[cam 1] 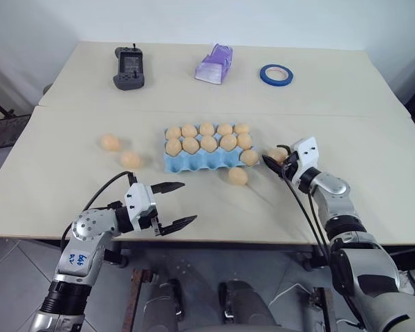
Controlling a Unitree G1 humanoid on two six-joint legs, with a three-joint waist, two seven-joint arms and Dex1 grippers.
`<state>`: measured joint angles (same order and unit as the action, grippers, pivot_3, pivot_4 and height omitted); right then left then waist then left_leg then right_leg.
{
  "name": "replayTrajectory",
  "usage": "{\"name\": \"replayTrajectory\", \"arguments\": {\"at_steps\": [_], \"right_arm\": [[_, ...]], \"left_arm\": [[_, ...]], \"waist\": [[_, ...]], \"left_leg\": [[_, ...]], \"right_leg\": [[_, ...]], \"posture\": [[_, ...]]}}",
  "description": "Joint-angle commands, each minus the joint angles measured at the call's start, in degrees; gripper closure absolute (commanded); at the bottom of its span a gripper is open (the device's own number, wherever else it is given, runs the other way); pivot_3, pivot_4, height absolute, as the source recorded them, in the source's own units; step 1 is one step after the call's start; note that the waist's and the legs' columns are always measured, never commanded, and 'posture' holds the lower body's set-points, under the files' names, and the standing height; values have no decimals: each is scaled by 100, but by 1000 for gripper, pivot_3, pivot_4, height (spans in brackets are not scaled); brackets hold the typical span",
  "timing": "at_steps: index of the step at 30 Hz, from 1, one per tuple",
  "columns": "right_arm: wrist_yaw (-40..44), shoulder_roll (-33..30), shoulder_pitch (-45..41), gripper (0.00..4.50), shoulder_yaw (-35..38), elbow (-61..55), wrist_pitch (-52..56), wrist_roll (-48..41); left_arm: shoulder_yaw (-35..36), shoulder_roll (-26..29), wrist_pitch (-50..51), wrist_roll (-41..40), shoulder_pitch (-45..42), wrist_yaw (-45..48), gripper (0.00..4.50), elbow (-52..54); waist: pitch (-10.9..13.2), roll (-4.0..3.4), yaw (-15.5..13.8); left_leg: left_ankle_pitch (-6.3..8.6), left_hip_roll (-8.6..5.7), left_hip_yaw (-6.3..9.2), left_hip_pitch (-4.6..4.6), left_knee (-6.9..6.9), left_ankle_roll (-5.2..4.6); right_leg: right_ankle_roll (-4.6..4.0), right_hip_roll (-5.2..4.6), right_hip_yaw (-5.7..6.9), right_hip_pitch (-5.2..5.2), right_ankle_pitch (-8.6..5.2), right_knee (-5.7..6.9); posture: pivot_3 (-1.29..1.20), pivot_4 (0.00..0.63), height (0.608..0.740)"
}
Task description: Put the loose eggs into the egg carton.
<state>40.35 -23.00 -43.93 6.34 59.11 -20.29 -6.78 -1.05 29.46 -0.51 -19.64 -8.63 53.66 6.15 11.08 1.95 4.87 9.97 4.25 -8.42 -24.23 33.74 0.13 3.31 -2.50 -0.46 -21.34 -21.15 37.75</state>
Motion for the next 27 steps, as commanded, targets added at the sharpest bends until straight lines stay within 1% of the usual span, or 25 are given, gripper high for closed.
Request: {"name": "replayTrajectory", "arguments": {"at_steps": [1, 5, 7, 9, 11, 14, 18, 19, 20, 23, 27], "right_arm": [[250, -68, 54, 2039, 125, -604, -157, -223], [642, 90, 189, 2039, -20, -2018, 566, -608], [674, 249, 291, 2039, -265, -2778, 1045, -634], [636, 378, 355, 2039, -474, -3192, 1364, -555], [565, 482, 378, 2039, -611, -3393, 1562, -481], [494, 825, 334, 2039, -969, -3498, 1757, -345], [496, 950, 367, 2039, -1161, -3348, 1800, -213], [499, 961, 377, 1318, -1163, -3325, 1852, -232], [493, 944, 370, 1040, -1164, -3306, 1787, -219], [460, 866, 323, 14, -1101, -3322, 1743, -233], [497, 712, 386, 14, -1005, -3549, 1797, -319]], "left_arm": [[112, 35, -56, 15, -56, -85, 0, 108], [245, 82, -111, 19, 36, -144, 0, -36], [321, 110, -109, 42, 78, -206, 0, -81], [399, 125, -93, 40, 119, -258, 0, -118], [468, 130, -75, 29, 156, -290, 0, -153], [643, 163, -17, -38, 276, -380, 0, -155], [763, 186, 68, -71, 395, -454, 0, 10], [784, 190, 87, -74, 426, -471, 0, 54], [804, 190, 104, -85, 459, -477, 0, 99], [828, 180, 155, -106, 515, -504, 0, 199], [806, 158, 233, -151, 540, -517, 0, 306]], "waist": [[0, 0, 2], [3, -5, 12], [4, -7, 31], [3, -7, 23], [3, -7, 7], [3, -7, 7], [3, -7, -11], [3, -7, -10], [3, -7, -8], [3, -7, -4], [3, -7, -2]], "left_leg": [[0, 0, 0, 0, -1, 0], [0, 2, 0, 0, -4, -1], [-1, 7, -1, -1, -4, 1], [-3, 16, 0, 1, -4, 6], [-3, 18, 2, 1, -5, 9], [-1, 14, 0, -2, -9, 10], [-2, 11, -1, -4, -21, 11], [-2, 10, -1, -5, -24, 11], [-2, 8, -1, -5, -29, 11], [-1, 4, -2, -5, -39, 10], [-2, 4, -2, -5, -43, 11]], "right_leg": [[0, 0, 0, 0, 0, 0], [0, 1, 0, -2, 0, 3], [0, 4, -2, -7, 0, 9], [-1, 10, 1, -9, -1, 14], [-4, 10, 3, -10, -1, 16], [-5, 3, 3, -11, -1, 11], [-7, -1, 5, -15, -2, 6], [-7, -2, 5, -16, -2, 4], [-7, -3, 5, -16, -3, -1], [-7, -6, 4, -17, -3, -8], [-9, -6, 5, -17, -3, -9]], "posture": [[0, 150, 740], [0, 150, 740], [0, 150, 740], [0, 150, 740], [0, 150, 740], [0, 150, 740], [0, 150, 740], [0, 150, 740], [0, 150, 740], [0, 150, 740], [0, 150, 740]]}}
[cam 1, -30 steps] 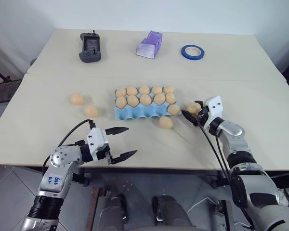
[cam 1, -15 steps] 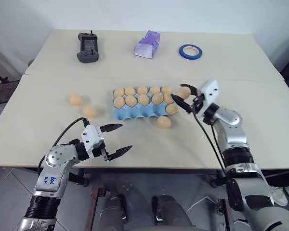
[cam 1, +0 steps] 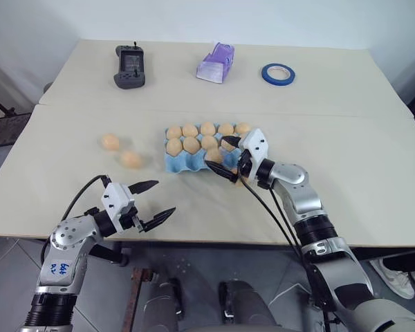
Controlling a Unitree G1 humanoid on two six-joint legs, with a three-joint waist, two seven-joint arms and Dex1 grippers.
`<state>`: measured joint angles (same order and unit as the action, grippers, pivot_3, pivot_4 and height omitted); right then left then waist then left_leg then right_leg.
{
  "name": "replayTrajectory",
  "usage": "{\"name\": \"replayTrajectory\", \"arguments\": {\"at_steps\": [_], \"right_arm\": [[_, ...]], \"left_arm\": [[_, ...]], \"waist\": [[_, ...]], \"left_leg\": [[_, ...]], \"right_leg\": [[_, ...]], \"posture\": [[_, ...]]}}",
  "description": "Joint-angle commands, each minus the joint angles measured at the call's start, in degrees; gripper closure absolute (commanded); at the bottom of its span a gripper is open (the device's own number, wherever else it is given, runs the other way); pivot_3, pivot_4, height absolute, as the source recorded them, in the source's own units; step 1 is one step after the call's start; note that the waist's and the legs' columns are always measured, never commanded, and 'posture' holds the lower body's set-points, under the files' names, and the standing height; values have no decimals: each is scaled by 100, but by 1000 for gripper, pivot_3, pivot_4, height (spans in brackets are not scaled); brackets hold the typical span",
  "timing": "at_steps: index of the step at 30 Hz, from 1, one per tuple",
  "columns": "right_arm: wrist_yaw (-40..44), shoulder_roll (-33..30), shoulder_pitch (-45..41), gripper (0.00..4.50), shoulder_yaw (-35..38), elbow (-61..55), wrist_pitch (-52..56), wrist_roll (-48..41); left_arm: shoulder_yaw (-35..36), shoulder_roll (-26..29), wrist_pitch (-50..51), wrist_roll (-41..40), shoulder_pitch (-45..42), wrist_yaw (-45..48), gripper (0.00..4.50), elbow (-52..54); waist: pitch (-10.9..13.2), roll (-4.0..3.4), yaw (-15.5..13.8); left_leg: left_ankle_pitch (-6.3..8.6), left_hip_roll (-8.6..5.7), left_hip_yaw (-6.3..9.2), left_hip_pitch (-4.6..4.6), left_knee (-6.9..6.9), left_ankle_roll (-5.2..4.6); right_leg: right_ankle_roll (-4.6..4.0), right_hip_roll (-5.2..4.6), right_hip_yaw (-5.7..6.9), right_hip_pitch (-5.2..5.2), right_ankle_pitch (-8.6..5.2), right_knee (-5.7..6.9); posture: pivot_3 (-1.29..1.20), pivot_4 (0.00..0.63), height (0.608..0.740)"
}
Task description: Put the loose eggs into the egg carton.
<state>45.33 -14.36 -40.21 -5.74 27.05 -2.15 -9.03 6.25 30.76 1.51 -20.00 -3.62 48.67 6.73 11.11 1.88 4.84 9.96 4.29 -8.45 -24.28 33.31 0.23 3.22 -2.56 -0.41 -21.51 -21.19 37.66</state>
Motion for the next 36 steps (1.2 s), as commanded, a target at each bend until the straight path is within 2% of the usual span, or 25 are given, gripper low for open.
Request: {"name": "replayTrajectory", "arguments": {"at_steps": [1, 7, 10, 14, 18, 24, 27, 32, 33, 36], "right_arm": [[17, -196, 43, 14, 223, -395, 0, -115], [88, -291, 298, 14, 320, -863, 188, -316], [234, -282, 392, 14, 182, -1280, 619, -452], [35, -187, 328, 14, -106, -1526, 1353, -260], [-115, -69, 250, 14, -310, -1561, 1707, -101], [-386, 145, 37, 14, -505, -1184, 1660, 212], [-466, 204, -41, 579, -458, -1061, 1615, 232], [-403, 132, -68, 2354, -422, -1078, 1648, 213], [-387, 104, -81, 2541, -395, -1097, 1644, 198], [-312, 26, -133, 2541, -309, -1169, 1636, 121]], "left_arm": [[63, 21, 42, -120, 29, -14, 0, 253], [-49, -28, 48, -93, -186, 70, 0, 94], [-80, -33, 37, -82, -294, 123, 0, -5], [-74, -36, 32, -73, -312, 159, 0, -24], [-53, -36, 38, -73, -261, 159, 0, 29], [-33, -57, 64, -90, -128, 95, 0, 190], [-16, -58, 87, -107, -80, 59, 0, 265], [10, -56, 95, -120, -22, 21, 0, 316], [6, -60, 99, -119, -23, 15, 0, 319], [-4, -63, 102, -118, -40, 15, 0, 311]], "waist": [[0, 0, 1], [0, 0, 10], [0, 0, 11], [0, 0, 11], [0, 0, 11], [0, 0, 11], [0, 0, 8], [0, 0, 9], [0, 0, 9], [0, 0, 7]], "left_leg": [[0, 0, 0, 0, 0, 0], [0, 1, 0, 0, -1, 0], [-1, 1, 0, 0, -1, 0], [-1, 1, -1, 1, -1, 0], [0, 0, -1, 0, -3, 1], [0, 0, -2, 0, -8, 2], [0, 0, -2, -1, -12, 2], [1, 0, -2, -2, -18, 2], [1, 0, -2, -2, -17, 2], [1, 0, -2, -2, -16, 2]], "right_leg": [[0, 0, 0, 0, 0, -1], [0, 2, -1, -1, 0, -2], [0, 4, -2, -1, 0, -2], [0, 4, -2, -1, 0, -2], [-1, 2, -2, -3, -1, -2], [-5, 2, -1, -6, -3, -3], [-6, 2, -1, -6, -4, -8], [-6, 2, 0, -7, -3, -14], [-6, 2, 0, -6, -4, -14], [-6, 2, 0, -6, -3, -14]], "posture": [[0, 150, 740], [0, 150, 740], [0, 150, 740], [0, 150, 740], [0, 150, 740], [0, 150, 740], [0, 150, 740], [0, 150, 740], [0, 150, 740], [0, 150, 740]]}}
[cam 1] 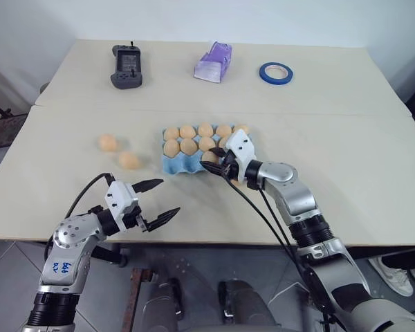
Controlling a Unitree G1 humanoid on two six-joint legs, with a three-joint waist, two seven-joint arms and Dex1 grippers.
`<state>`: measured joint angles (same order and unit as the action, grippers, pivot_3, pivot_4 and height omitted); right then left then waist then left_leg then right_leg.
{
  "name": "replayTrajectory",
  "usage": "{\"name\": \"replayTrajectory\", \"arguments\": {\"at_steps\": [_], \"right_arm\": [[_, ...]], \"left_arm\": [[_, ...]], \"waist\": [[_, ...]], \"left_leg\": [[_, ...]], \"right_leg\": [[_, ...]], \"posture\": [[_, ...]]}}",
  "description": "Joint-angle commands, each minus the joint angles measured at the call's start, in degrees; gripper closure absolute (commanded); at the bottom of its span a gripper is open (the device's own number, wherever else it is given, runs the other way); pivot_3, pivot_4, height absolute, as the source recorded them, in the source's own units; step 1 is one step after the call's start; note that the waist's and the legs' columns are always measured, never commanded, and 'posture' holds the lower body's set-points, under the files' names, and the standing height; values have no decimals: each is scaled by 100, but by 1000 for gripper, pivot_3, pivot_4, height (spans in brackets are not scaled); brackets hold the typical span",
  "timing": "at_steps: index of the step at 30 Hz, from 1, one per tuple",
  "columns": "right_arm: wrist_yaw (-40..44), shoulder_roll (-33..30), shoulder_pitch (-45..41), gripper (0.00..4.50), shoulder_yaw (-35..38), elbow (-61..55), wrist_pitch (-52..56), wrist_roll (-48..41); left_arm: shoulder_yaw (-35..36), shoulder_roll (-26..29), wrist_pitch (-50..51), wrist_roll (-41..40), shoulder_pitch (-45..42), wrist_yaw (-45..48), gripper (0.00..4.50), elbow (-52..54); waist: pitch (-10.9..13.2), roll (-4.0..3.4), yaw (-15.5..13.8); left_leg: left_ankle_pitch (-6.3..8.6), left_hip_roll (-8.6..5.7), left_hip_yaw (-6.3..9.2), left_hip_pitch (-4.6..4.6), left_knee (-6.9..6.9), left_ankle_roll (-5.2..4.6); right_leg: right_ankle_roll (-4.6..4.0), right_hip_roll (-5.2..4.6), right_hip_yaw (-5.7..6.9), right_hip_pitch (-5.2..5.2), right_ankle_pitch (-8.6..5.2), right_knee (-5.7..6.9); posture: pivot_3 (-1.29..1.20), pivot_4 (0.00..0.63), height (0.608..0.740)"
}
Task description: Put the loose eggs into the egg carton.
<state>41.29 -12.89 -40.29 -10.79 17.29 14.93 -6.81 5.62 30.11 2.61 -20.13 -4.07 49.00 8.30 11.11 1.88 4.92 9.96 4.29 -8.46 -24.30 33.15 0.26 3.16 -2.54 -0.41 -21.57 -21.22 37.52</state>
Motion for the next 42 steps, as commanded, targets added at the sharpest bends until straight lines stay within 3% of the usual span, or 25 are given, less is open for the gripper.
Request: {"name": "replayTrajectory", "arguments": {"at_steps": [1, 13, 18, 19, 25, 27, 32, 36, 42], "right_arm": [[131, -148, -140, 2541, 238, -237, -59, -156], [447, -784, 173, 2541, 671, -550, 86, -486], [471, -743, 183, 2541, 659, -396, -24, -506], [384, -704, 183, 2004, 695, -368, -77, -493], [391, -719, 199, 7, 786, -586, -91, -571], [445, -828, 309, 7, 887, -777, -103, -643], [1244, -1619, 1497, 7, 1508, -1685, -548, -1192], [1429, -2147, 2572, 7, 1979, -1904, -859, -1264], [1405, -2194, 3530, 7, 2584, -1650, -1526, -1391]], "left_arm": [[58, 4, -11, -108, -9, -13, 0, 139], [22, 4, -26, -102, -143, 34, 0, 12], [-24, -34, -40, -86, -261, 68, 0, -83], [-25, -39, -37, -86, -283, 75, 0, -97], [-45, -39, -61, -82, -351, 145, 0, -175], [-52, -44, -61, -79, -376, 164, 0, -197], [-106, -4, -66, -132, -440, 365, 0, -268], [-191, -1, -44, -161, -595, 571, 0, -448], [-432, -107, -51, -96, -898, 777, 0, -714]], "waist": [[0, 0, -1], [0, 0, -7], [0, 0, 7], [0, 0, 6], [0, 0, -9], [0, 0, -11], [0, 0, -162], [0, 0, -179], [0, 0, -124]], "left_leg": [[0, 0, 0, 0, 0, 0], [0, -1, 0, -1, -2, 0], [0, 0, -1, -1, -2, -1], [0, 0, -1, -1, -2, -1], [0, -1, -1, -1, -2, -1], [0, -1, -1, -2, -1, -1], [7, -4, 2, -8, -4, -3], [10, -3, 0, -9, -1, -8], [8, -2, -1, -3, 17, -8]], "right_leg": [[0, 0, 0, 0, 0, 0], [0, 0, 0, 0, 0, -4], [0, 2, -1, -1, 0, -3], [0, 3, -2, -1, 0, -3], [1, 3, -1, -1, 0, -4], [1, 2, -1, -1, 0, -4], [2, 1, 2, 5, -1, -23], [4, 3, 1, 9, 0, -34], [9, 10, -7, 10, 3, -12]], "posture": [[0, 150, 740], [0, 150, 740], [0, 150, 740], [0, 150, 740], [0, 150, 740], [0, 150, 740], [0, 150, 740], [0, 150, 740], [0, 150, 740]]}}
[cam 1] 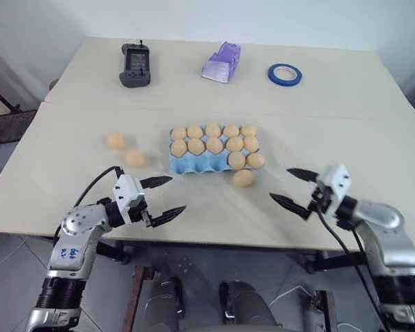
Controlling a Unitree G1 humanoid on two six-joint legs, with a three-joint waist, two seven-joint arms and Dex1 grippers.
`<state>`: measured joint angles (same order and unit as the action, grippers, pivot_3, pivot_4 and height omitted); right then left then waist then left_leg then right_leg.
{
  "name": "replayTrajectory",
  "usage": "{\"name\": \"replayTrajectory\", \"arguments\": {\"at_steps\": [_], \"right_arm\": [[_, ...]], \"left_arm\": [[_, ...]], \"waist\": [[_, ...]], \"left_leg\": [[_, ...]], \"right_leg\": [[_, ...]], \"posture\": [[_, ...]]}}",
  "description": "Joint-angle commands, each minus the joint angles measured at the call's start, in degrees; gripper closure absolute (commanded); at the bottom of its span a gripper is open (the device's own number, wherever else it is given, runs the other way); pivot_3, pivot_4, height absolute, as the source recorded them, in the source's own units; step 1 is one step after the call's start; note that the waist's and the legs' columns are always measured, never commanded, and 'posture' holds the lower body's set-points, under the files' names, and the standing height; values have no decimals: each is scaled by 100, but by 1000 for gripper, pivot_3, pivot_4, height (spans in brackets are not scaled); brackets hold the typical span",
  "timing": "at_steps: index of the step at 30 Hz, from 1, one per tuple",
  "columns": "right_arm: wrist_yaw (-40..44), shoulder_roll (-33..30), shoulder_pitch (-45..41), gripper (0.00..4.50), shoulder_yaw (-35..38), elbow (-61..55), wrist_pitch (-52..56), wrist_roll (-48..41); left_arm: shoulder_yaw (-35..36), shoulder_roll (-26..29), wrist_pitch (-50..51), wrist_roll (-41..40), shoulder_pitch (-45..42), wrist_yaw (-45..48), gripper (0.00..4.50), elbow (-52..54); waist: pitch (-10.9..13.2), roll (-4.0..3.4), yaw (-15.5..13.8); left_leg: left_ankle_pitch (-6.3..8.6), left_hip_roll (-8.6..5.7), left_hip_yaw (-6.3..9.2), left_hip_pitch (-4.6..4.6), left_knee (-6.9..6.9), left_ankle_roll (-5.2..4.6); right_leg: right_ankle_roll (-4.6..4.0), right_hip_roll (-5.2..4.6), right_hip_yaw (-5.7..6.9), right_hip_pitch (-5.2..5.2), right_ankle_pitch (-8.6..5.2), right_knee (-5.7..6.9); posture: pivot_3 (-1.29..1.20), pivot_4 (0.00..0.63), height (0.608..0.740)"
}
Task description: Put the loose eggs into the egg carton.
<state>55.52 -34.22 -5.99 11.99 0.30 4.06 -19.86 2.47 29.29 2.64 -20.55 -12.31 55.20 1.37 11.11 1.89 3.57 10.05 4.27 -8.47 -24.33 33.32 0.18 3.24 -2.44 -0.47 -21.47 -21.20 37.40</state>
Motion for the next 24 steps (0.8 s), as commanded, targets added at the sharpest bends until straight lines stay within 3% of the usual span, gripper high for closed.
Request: {"name": "replayTrajectory", "arguments": {"at_steps": [1, 8, 18, 24], "right_arm": [[-34, -41, 164, 7, 353, 175, -559, -67], [-81, 178, -39, 7, 93, 527, -927, -58], [-695, 354, -1274, 7, -1343, 88, 1228, 431], [-970, 800, -1700, 7, -1831, 157, 1703, 616]], "left_arm": [[-192, -24, -108, 6, -114, 211, 0, -71], [-211, -47, -285, 39, -423, 296, 0, -433], [156, 176, -103, -95, 136, 115, 0, 18], [356, 220, -33, -127, 480, -91, 0, 388]], "waist": [[0, 0, 17], [0, 0, 21], [0, 0, 111], [0, 0, 97]], "left_leg": [[-1, 0, 0, 5, 2, 1], [-4, 0, 4, 13, 11, 1], [-7, 5, 4, 10, 4, 6], [-5, 2, 4, 6, -2, 7]], "right_leg": [[1, 1, 0, 5, 1, 1], [3, -1, 1, 13, 3, 4], [1, -1, 2, 2, 2, 13], [-1, -7, 3, 1, 0, 9]], "posture": [[0, 150, 740], [0, 150, 740], [0, 150, 740], [0, 150, 740]]}}
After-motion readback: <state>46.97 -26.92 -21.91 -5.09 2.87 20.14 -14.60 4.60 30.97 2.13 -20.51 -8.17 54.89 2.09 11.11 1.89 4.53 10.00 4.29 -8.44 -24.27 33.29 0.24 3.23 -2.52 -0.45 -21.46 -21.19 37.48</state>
